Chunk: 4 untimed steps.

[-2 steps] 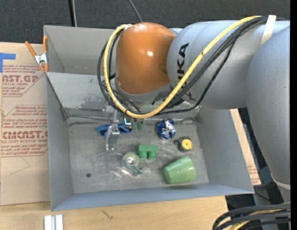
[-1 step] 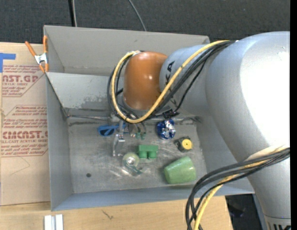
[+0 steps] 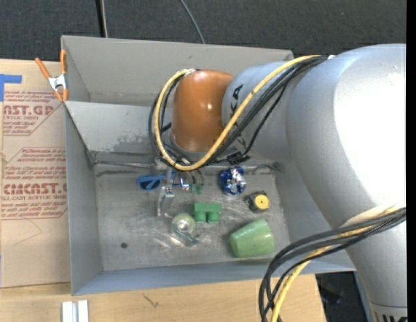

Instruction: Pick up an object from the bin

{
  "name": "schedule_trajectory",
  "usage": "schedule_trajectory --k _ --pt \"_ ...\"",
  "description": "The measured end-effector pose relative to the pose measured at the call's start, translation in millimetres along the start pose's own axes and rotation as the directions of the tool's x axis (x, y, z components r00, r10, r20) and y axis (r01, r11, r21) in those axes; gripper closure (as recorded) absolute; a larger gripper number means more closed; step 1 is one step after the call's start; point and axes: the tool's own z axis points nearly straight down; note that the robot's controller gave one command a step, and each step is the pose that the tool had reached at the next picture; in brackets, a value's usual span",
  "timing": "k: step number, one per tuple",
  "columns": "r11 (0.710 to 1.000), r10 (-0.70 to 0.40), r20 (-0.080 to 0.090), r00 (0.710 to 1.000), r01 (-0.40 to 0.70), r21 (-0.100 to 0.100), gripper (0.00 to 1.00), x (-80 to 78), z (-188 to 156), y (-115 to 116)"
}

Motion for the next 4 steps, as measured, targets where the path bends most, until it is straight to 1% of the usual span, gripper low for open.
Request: schedule_trajectory --k 2,3,4 --pt "1.000 -0.001 -0.003 1.000 0.001 0.002 0.00 -2.6 -4.3 2.8" --pt "1.000 0.023 0.013 1.000 -0.023 -0.007 0.00 1.0 -0.1 -12.6" --pt "1.000 0.023 0.007 1.000 -0.023 -0.003 1.00 0.8 -2.1 -13.9"
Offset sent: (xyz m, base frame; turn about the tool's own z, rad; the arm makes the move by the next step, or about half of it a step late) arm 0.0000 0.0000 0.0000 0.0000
